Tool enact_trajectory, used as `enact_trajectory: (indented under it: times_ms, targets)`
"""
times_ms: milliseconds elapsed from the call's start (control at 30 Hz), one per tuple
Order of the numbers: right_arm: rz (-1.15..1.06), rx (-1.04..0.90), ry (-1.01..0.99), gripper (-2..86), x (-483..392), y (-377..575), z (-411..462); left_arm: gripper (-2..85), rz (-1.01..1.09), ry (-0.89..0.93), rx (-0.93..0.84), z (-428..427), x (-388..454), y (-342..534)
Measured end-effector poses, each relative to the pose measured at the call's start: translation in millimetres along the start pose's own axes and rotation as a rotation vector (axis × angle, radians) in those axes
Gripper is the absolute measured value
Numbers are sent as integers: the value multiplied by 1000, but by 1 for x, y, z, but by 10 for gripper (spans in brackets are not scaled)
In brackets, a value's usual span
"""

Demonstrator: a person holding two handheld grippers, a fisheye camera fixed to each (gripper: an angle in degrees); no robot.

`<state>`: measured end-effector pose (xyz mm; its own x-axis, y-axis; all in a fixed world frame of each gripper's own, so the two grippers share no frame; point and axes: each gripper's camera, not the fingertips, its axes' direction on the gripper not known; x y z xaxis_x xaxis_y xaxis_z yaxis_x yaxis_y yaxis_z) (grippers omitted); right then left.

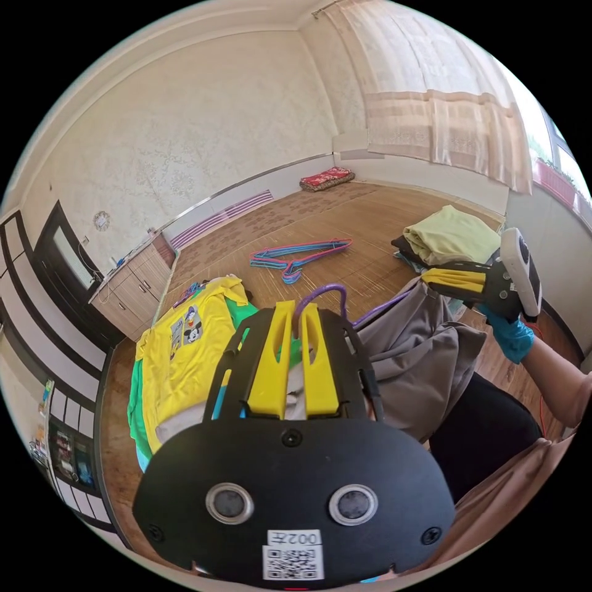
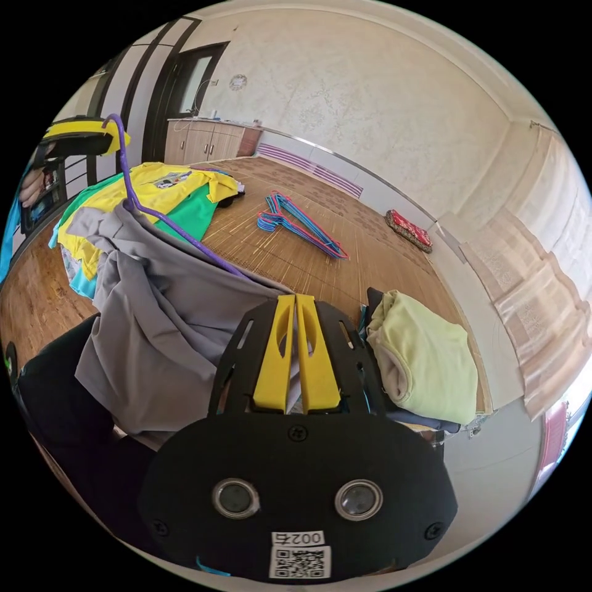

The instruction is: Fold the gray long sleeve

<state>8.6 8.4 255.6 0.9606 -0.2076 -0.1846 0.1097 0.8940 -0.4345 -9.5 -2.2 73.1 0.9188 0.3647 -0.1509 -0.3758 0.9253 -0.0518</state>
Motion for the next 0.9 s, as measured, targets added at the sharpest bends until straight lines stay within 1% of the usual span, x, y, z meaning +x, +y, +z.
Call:
enact_trajectory:
  times_ms: [233,333,400,500,700,733,800,900]
  targets:
    - [72,-16,-44,-10,15,9,1,-9,-15,-17,-2,2,1,1]
    - [141,2,-159,-9,29,14,-8,-8,-8,-16,-10,4,1,0]
    - [173,14,-301,-9,38,16,-15,-8,-5,-16,-13,5,2,-2]
    - [164,0,-367,-9,40,14,-21,-8,-3,-17,-8,4,6,-4]
    - [163,9,-400,9,33,5,-17,-7,-3,-17,-2,1,12,-5]
    - [165,11,-394,15,32,4,-16,-7,-1,-18,-1,1,13,-5]
    - [189,24,-346,55,26,-2,-15,-7,0,-21,1,-1,14,-4]
    - [193,27,-303,65,19,-11,-10,-7,-1,-21,3,-2,14,-3]
